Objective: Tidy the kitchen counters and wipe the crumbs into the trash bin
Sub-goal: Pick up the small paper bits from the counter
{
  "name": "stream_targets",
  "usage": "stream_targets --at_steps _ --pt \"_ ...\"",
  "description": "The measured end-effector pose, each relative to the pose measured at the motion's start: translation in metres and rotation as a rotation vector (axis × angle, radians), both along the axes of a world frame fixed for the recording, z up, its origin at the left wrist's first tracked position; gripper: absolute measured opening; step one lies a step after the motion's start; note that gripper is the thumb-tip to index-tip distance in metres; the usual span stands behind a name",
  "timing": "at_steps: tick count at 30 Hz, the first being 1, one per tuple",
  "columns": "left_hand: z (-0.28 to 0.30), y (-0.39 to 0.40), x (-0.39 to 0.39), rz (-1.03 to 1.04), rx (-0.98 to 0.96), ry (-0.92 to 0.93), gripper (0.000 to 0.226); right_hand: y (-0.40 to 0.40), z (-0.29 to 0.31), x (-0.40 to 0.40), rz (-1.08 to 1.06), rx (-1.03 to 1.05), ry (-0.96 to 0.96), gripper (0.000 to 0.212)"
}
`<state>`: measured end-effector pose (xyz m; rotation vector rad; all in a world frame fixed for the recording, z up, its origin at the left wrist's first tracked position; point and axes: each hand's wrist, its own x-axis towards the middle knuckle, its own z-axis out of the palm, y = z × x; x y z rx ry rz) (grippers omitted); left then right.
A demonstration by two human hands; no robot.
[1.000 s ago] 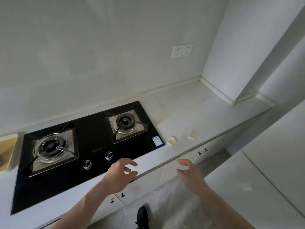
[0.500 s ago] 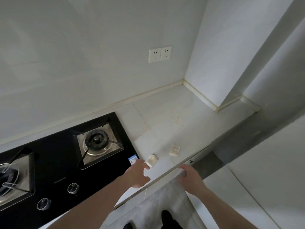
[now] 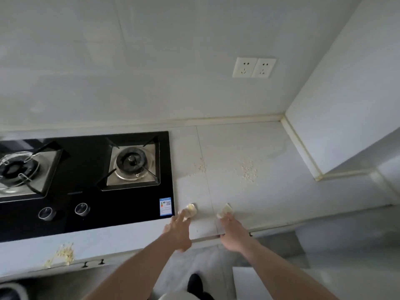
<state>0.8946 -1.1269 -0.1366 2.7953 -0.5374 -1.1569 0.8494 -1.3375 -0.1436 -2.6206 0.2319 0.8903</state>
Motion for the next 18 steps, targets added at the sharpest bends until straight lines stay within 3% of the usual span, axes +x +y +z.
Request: stream_targets --at_steps 4,9,14,18 --pt "-0.003 -0.002 -0.007 0.072 -0.024 -0.108 0.073 -0.005 -0.004 0.001 0.102 -0.081 0.011 0.056" --pt "0.009 0.015 -0.027 0.303 -0.207 -0.07 0.086 -0.005 -0.008 -0.005 0.142 -0.191 0.0 0.069" --pt "0.04 0.083 -0.069 0.47 -0.425 -0.143 0.083 0.019 -0.006 -0.014 0.02 -0.032 -0.177 0.053" --pt "0.059 0.164 -0.116 0.595 -0.476 -0.219 0.081 0.093 0.011 -0.037 0.003 0.161 -0.386 0.048"
